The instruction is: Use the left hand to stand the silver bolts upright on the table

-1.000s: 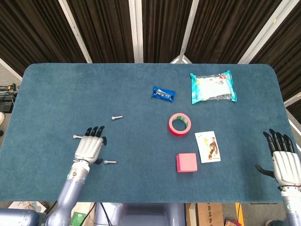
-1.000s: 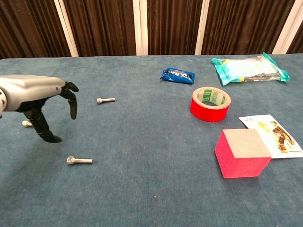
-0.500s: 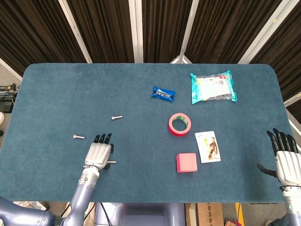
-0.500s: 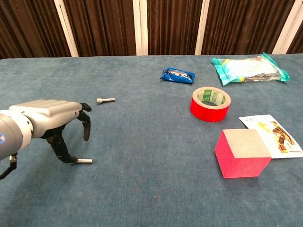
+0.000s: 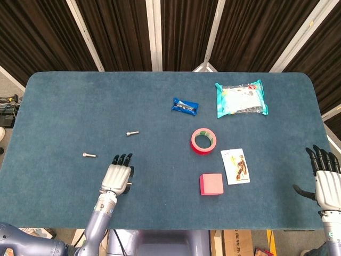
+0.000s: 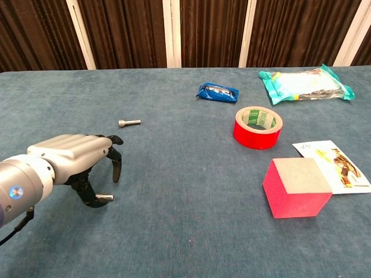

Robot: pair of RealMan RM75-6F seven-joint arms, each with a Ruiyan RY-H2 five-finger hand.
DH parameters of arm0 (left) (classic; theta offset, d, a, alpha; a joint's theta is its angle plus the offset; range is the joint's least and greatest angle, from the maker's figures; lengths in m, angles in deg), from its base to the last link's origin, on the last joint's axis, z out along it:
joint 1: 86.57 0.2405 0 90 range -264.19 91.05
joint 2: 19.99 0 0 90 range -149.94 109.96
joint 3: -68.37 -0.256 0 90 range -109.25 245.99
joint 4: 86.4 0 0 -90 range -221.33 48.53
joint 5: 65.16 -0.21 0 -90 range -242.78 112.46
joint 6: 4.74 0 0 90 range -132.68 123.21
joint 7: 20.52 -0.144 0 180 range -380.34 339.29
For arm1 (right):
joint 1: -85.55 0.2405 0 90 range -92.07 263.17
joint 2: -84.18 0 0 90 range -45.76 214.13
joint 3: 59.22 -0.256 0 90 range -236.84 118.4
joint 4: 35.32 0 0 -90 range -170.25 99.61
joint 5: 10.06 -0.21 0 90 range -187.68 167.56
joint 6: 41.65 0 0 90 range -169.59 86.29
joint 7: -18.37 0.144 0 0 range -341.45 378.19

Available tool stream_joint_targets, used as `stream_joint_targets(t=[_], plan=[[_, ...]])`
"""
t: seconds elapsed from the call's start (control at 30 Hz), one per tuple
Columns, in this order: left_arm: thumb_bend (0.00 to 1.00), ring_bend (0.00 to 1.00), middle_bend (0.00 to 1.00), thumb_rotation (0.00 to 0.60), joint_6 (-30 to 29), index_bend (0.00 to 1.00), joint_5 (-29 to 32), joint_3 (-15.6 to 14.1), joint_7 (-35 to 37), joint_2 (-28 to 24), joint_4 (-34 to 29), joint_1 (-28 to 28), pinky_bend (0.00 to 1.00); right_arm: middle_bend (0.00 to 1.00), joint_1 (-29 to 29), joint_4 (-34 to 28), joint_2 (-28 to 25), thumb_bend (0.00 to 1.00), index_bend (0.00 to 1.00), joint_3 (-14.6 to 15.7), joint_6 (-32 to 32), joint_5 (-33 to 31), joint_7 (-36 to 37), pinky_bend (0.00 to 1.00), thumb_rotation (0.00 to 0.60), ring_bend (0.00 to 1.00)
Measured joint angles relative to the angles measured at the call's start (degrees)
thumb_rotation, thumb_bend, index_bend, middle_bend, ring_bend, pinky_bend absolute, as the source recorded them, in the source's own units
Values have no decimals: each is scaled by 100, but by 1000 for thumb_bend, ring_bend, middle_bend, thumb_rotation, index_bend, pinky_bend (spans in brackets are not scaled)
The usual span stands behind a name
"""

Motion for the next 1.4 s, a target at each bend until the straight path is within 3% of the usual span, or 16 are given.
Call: stream_joint_targets(t=[0.77,1.4], plan=[[415,0,0,600,-305,479,-1063,-628,-54,234,432,212,0,6,-13,-50,11,7,95,-63,-33,-149,17,0,600,0],[415,0,0,600,-174,501,-1220,-592,-42,395,757,388,0,6,11,-28,53,8,95,-89,-115,-247,-11,0,600,0]])
